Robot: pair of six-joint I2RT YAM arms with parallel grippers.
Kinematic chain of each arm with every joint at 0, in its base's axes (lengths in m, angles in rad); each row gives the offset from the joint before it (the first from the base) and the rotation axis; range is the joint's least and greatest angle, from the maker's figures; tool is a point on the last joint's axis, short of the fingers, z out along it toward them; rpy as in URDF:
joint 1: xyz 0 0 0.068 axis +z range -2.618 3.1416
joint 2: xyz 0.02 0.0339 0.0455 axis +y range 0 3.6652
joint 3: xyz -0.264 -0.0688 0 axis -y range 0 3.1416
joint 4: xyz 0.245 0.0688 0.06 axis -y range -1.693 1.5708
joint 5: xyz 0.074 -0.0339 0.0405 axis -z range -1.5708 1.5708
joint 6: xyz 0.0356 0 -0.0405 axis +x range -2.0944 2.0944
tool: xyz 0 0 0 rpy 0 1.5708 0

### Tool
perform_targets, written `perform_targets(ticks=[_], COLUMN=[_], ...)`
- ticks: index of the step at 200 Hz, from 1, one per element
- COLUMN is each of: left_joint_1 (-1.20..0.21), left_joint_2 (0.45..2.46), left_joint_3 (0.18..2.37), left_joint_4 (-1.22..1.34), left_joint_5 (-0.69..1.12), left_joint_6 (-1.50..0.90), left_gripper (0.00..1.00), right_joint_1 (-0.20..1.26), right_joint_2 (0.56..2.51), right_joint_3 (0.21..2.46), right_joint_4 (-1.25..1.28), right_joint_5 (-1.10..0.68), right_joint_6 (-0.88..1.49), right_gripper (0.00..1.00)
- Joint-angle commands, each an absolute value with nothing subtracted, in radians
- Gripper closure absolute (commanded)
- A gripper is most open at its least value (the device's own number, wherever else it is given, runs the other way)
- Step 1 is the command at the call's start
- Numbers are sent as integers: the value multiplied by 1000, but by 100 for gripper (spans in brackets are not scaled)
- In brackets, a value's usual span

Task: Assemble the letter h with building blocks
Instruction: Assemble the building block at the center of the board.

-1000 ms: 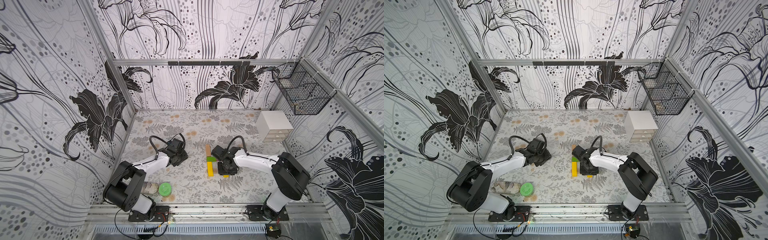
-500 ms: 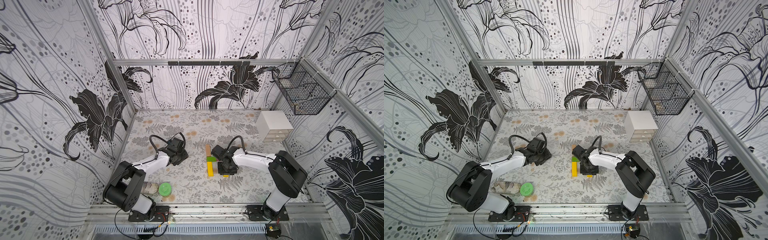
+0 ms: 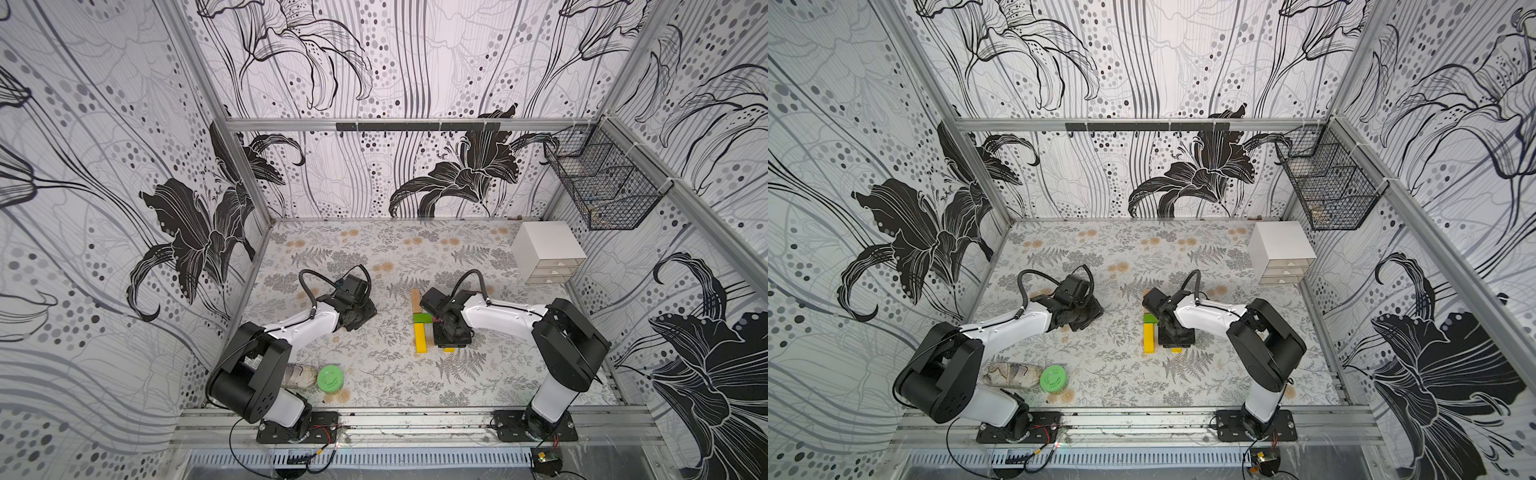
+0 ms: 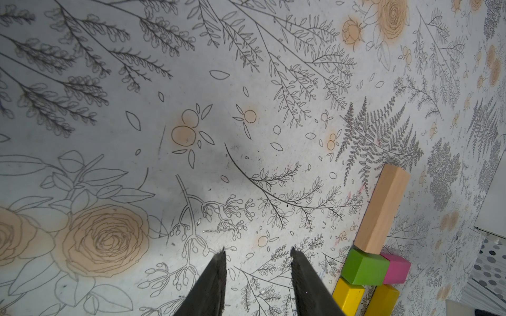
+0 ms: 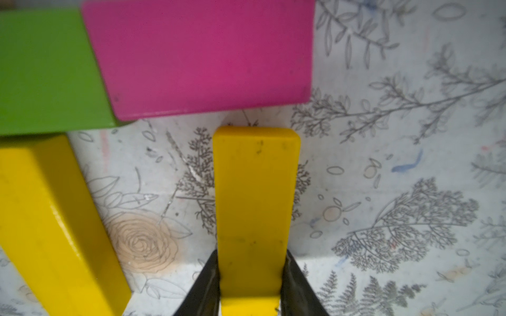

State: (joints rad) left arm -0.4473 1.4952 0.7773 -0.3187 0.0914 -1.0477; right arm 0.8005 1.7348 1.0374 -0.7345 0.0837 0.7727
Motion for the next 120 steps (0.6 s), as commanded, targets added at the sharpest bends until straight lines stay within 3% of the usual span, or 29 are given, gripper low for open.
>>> perform_targets(ticks=[1,120], left_joint_1=[-448,-449], left_joint_2=[1491,1489], left_joint_3=[796,789], left_joint_4=[-317,-316], left_joint_5=[76,74], left_joint_6=[-1041,-1041], left_gripper=[58,58], right_joint_1=[796,788], right_joint_2=[1755,1759], right_joint_3=[1051,1052], right_joint_4=[-776,-790], right_joint_5=[80,103], right_joint_6=[750,736], right_gripper=[64,64])
